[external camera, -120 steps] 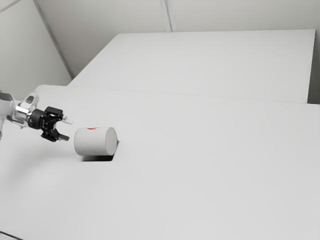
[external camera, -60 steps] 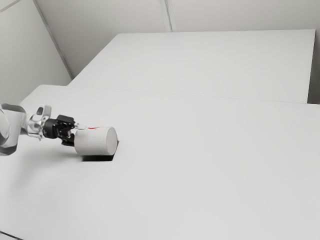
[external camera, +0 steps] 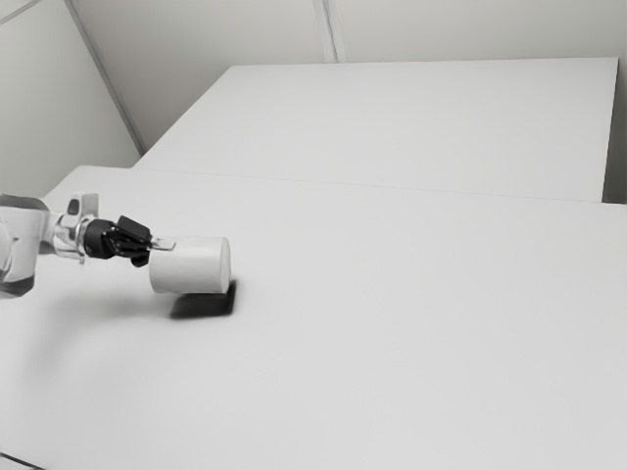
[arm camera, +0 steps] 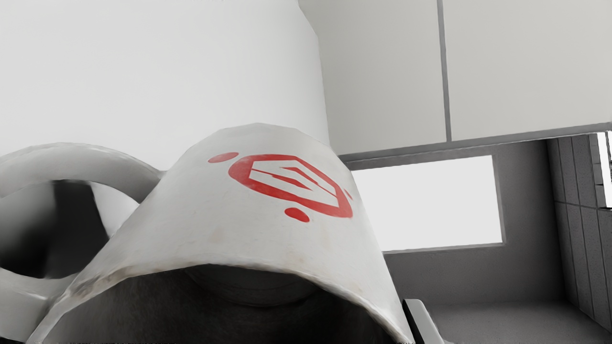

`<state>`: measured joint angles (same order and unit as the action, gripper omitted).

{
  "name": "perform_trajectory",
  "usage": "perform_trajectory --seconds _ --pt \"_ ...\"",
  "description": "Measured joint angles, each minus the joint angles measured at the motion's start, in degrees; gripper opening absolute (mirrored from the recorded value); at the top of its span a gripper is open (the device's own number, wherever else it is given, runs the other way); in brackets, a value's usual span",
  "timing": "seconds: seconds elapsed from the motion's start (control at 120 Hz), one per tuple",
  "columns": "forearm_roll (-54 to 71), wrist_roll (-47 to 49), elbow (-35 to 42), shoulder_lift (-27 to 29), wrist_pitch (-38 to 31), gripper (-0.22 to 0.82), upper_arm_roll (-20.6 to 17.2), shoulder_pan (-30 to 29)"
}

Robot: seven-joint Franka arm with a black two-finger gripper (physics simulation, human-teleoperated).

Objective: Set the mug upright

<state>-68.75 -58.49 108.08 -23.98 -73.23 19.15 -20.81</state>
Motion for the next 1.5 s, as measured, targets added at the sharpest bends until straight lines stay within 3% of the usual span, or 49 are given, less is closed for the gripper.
perform_trajectory --seconds 0.142,0.433,0.633,0.883,1.092,1.167,1.35,1.5 --pt "4.7 0.0 0.3 6.4 -3.3 -0.17 0.0 5.5" --pt "35.7 8.4 -0.3 16.1 -22.7 -0.18 -1.6 19.3" --pt "56.3 17.8 0.3 19.7 -32.0 -0.18 -9.4 21.0" --pt "67.8 28.3 9.2 21.5 -43.9 -0.18 -13.0 20.3" --pt "70.2 35.1 12.6 19.7 -49.6 -0.17 -13.5 21.0" --pt "70.3 37.0 12.9 19.2 -50.7 -0.10 -13.5 20.8" --pt "70.2 40.8 13.1 19.5 -52.1 0.28 -13.6 20.7" --pt "70.2 43.0 12.1 23.0 -51.0 0.45 -13.7 20.8"
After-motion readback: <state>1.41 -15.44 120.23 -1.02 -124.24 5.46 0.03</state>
